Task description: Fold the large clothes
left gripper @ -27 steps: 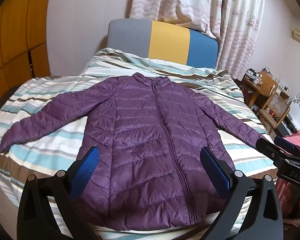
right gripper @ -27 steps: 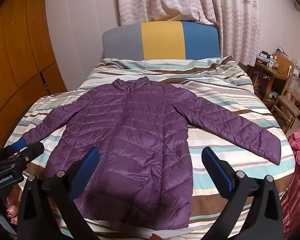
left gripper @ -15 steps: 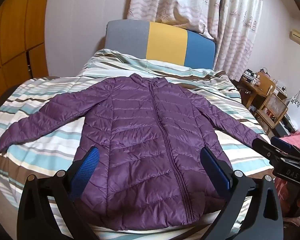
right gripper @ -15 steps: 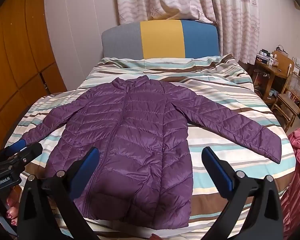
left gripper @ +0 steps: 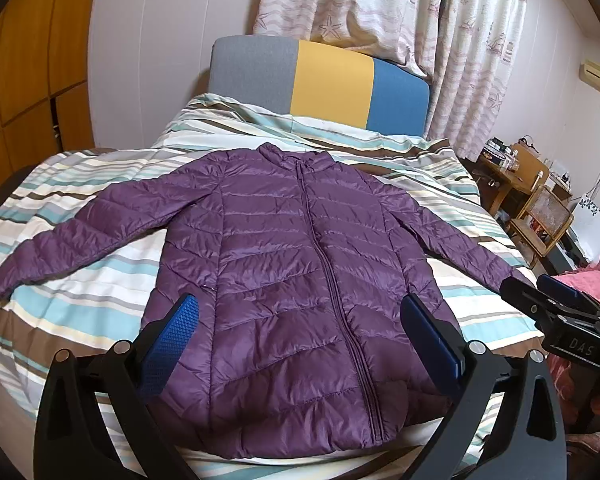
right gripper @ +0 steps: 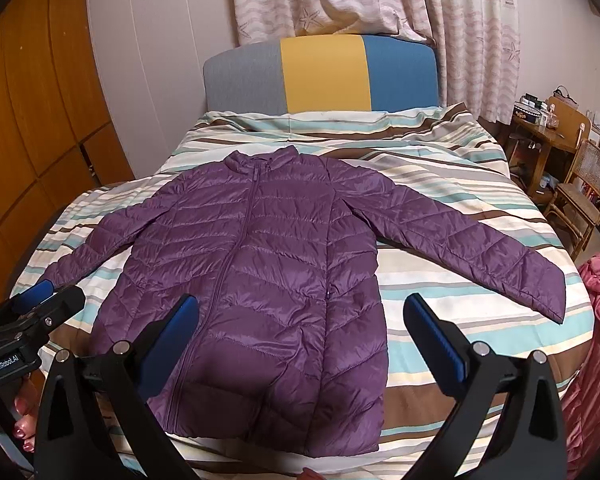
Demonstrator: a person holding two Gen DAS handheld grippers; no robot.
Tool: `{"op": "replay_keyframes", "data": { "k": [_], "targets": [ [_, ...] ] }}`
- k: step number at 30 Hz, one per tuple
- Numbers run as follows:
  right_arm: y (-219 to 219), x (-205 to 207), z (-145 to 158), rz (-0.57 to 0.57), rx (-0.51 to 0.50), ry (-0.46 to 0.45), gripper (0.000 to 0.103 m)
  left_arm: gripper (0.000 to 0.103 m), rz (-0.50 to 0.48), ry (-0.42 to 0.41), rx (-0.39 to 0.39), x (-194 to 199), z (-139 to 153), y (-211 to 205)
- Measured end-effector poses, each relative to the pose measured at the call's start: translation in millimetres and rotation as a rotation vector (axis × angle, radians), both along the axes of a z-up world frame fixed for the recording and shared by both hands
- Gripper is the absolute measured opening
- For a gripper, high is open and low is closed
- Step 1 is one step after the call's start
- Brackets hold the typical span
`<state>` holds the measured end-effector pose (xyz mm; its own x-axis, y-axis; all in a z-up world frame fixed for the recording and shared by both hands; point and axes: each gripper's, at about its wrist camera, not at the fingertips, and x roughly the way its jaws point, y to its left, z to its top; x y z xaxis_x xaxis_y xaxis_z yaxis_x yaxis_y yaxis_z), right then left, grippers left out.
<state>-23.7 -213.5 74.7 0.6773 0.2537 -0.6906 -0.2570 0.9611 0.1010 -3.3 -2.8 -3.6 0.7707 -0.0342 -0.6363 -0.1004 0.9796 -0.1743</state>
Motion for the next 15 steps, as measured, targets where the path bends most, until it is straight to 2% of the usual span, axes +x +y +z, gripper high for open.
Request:
{"op": "replay_keyframes", "data": {
  "k": [15],
  "targets": [
    [2.2, 0.1, -1.6, 0.006, 0.004, 0.013, 0.101, 0.1, -0.008, 0.004, -0.006, -2.4, -5.4, -6.6]
  ]
}}
